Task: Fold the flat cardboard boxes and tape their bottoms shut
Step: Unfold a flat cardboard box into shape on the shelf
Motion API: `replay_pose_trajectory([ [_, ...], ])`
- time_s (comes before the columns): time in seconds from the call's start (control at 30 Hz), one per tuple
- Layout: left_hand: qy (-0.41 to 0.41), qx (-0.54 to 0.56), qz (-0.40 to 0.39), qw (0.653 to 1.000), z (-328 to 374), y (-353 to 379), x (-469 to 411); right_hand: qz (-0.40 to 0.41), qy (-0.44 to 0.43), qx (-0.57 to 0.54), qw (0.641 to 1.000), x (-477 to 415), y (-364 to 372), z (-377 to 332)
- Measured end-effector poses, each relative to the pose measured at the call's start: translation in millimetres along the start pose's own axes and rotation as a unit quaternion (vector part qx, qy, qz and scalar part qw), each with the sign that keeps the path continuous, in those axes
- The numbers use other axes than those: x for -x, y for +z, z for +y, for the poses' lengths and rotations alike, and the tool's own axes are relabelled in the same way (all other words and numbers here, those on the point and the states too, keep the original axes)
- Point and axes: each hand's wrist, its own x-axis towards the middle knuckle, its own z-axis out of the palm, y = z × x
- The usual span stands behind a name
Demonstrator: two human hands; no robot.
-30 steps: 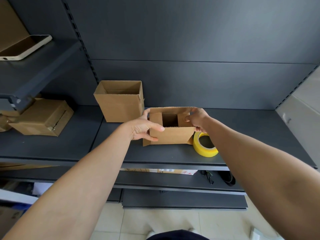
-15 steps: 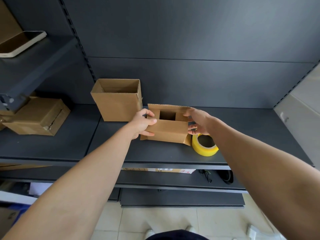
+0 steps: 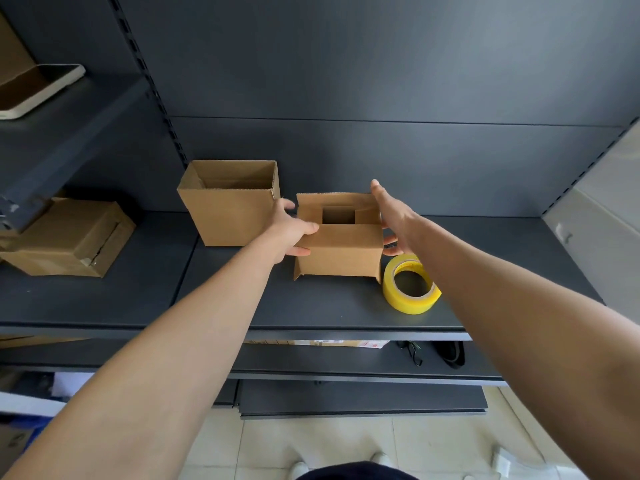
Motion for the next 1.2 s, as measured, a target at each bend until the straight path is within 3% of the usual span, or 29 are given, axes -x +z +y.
replay_pose_trajectory([
  [0.33,0.010,-0.085,-0.052,0.995,12.4,-3.9,3.6,0.002,0.013,-0.037,0.999,10.6,-2.4,2.0],
  [1.03,0.011,-0.106,-0.026,0.994,-32.0,2.7,-3.4,0.009,0.016,-0.031,0.999,-0.6,14.2,37.0],
  [1.2,-0.009,-0.055,-0.030,0.998,-32.3,4.6,-11.0,0.004,0.010,-0.035,0.999,-1.7,8.5,35.4],
])
